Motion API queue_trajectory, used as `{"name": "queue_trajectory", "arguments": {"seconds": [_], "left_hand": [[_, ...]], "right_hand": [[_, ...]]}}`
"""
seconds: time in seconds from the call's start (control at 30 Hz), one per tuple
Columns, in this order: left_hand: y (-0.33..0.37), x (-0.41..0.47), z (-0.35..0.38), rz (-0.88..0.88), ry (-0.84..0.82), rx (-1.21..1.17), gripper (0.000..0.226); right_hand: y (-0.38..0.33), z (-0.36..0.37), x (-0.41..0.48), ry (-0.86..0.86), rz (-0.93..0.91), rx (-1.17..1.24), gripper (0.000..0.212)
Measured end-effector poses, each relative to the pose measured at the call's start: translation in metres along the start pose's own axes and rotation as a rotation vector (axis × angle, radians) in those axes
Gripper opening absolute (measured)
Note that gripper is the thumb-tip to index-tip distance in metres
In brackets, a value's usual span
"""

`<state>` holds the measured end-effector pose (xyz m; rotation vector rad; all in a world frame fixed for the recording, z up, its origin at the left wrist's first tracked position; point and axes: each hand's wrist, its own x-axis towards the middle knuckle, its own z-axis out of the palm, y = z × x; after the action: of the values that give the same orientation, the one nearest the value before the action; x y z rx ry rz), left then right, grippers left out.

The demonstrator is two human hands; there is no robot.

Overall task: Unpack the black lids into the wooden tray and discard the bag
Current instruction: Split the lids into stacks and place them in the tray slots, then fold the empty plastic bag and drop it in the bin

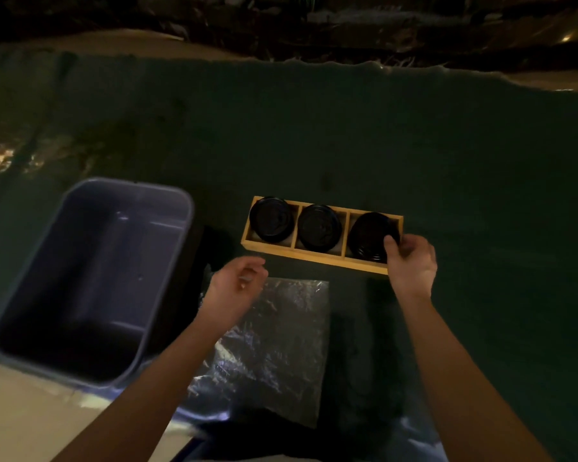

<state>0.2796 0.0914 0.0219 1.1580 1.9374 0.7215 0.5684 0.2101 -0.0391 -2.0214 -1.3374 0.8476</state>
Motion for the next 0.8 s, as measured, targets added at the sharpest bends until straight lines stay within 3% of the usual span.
{"name": "queue_trajectory", "arguments": {"seconds": [0.13,0.27,0.33,0.4,0.5,0.57,0.63,0.7,0.8], "left_hand": [[-0.013,-0.005,-0.016,0.084,0.037,0.174,0.029],[-0.034,-0.012,-0.029,0.079,0.077,0.298,0.042],[-0.047,-0.017,-0.034,-0.015,0.076,0.295,0.053],[-0.061,-0.021,-0.035,-0.134,0.051,0.249,0.059],[-0.079,-0.024,-0.031,-0.308,0.01,0.183,0.06],[-0.089,-0.023,-0.027,-0.402,0.023,0.109,0.059],[-0.099,-0.022,-0.025,-0.479,0.059,0.04,0.058],[-0.108,-0.021,-0.026,-0.531,0.08,0.004,0.056],[-0.117,-0.02,-0.029,-0.546,0.057,-0.061,0.046]], "right_hand": [[0.001,-0.013,-0.018,0.031,0.049,0.099,0.048],[0.008,-0.017,-0.051,0.101,0.014,0.148,0.043],[0.018,-0.013,-0.074,0.053,0.019,0.163,0.033],[0.027,-0.004,-0.098,-0.119,0.114,0.143,0.034],[0.029,0.011,-0.131,-0.447,0.355,0.094,0.074],[0.03,0.02,-0.146,-0.578,0.455,0.142,0.109],[0.03,0.027,-0.156,-0.657,0.477,0.15,0.13],[0.029,0.032,-0.164,-0.686,0.461,0.08,0.136],[0.032,0.04,-0.175,-0.681,0.419,-0.029,0.121]]}}
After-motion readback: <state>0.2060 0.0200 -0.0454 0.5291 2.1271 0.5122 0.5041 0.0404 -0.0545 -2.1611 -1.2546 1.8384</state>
